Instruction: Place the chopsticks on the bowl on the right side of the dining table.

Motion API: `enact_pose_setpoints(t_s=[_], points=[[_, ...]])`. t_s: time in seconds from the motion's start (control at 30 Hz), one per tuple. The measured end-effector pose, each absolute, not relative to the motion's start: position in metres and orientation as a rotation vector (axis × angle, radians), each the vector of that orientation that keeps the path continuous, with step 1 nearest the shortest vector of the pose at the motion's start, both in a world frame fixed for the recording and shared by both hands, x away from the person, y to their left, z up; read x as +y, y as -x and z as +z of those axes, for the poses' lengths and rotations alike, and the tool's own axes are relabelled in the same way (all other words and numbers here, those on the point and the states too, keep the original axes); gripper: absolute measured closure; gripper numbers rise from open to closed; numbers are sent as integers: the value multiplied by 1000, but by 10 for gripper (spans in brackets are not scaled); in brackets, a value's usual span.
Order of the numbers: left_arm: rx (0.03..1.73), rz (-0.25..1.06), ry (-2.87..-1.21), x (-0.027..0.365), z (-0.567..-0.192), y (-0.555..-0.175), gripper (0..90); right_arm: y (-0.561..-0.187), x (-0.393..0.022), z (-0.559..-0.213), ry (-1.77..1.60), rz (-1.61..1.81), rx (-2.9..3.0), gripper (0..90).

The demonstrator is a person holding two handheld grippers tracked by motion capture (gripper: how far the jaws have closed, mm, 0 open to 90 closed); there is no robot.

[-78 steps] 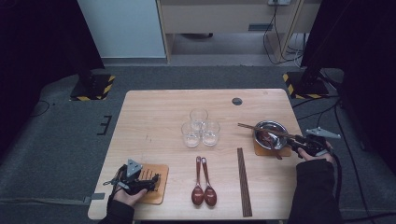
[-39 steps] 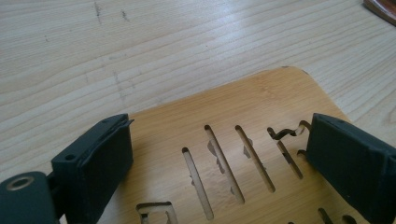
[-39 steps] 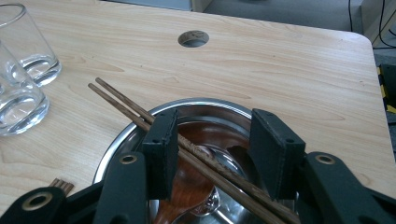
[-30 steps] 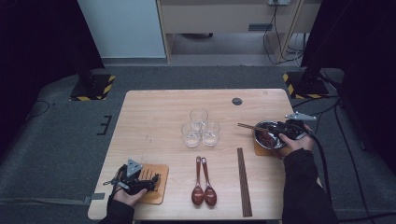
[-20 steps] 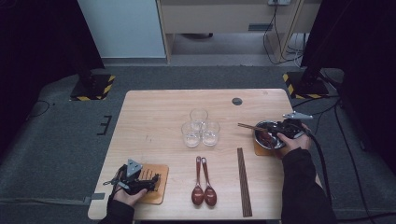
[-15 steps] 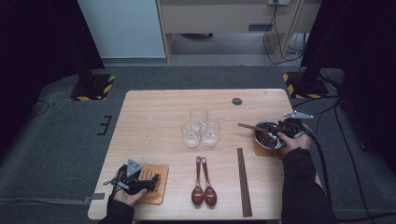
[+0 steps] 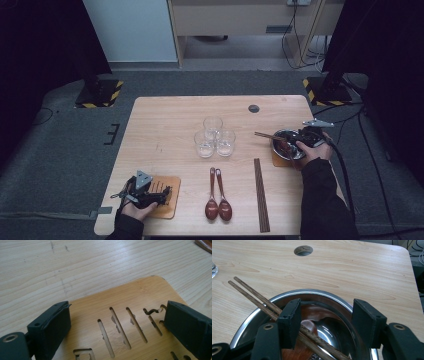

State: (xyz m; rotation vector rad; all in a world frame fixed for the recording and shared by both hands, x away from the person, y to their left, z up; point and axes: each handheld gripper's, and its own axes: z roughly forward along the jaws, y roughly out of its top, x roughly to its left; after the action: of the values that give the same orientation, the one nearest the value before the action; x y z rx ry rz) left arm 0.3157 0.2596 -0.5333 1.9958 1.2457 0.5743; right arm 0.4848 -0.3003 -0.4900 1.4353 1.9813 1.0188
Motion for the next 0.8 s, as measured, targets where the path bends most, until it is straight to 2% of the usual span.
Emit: enact_pose_setpoints(t_s=[0.8], points=[[1245,575,-1997,260,-533,-316,60,-481,-301,-489,-1372,1040,2082,404]])
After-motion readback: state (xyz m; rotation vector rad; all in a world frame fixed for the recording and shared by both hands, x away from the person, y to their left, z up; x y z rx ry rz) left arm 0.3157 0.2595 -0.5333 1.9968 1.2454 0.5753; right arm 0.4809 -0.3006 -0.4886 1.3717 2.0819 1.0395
